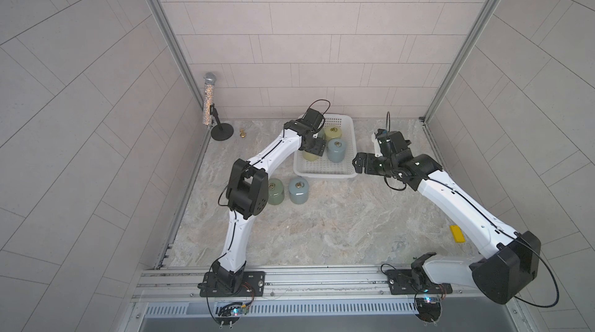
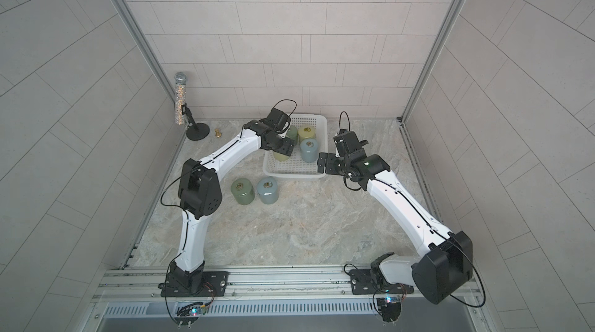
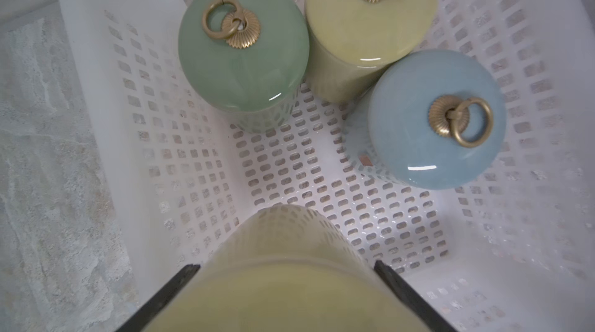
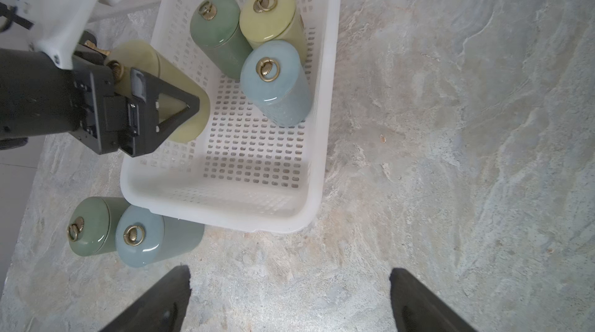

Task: Take the tea canister out of the basket
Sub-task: Pick up the tea canister from the basket, then place the tea canister at the center of the board.

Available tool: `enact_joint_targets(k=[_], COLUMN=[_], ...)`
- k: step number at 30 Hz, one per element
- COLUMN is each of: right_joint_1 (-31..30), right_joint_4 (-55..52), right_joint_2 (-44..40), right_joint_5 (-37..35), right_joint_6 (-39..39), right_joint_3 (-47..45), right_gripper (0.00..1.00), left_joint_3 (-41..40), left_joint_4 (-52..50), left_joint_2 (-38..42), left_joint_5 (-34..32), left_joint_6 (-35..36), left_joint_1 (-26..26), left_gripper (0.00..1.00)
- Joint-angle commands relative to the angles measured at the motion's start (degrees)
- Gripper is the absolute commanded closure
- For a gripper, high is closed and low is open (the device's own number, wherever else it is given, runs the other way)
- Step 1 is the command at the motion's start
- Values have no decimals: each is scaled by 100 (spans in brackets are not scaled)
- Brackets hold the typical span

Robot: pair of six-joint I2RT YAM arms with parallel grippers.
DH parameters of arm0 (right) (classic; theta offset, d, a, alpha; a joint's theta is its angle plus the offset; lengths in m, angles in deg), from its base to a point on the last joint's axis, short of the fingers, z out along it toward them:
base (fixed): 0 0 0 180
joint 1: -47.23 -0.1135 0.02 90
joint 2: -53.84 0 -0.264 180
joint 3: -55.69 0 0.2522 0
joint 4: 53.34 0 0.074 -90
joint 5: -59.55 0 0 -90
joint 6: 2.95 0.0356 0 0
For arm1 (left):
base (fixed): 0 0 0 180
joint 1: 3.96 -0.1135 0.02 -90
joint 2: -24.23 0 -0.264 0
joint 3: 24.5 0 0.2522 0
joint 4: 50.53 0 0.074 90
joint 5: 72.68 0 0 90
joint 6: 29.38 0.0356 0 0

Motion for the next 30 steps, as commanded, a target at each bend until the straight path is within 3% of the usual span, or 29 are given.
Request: enact_joint_targets(k=[1, 9, 20, 30], right_joint_1=[-35, -35, -38, -35], right_joint_4=[-77, -158, -224, -301], right_joint_2=[-168, -357, -612, -922], right_joint_5=[0, 26, 113, 114], right_joint_6=[-53, -213, -208, -126], right_joint_3=[-101, -328, -486, -660], right_gripper=[0, 0, 0, 0], left_joint_3=[-51, -783, -2576, -4043], left_joint_4=[66, 100, 597, 1424], left_joint_2=[589, 1457, 2784, 3408], left_joint_5=[-74, -284, -710, -1273], left_joint_6=[-190, -490, -1328, -1952], left_joint_1=[77, 472, 1315, 2118], left_gripper=[22, 22, 22, 22])
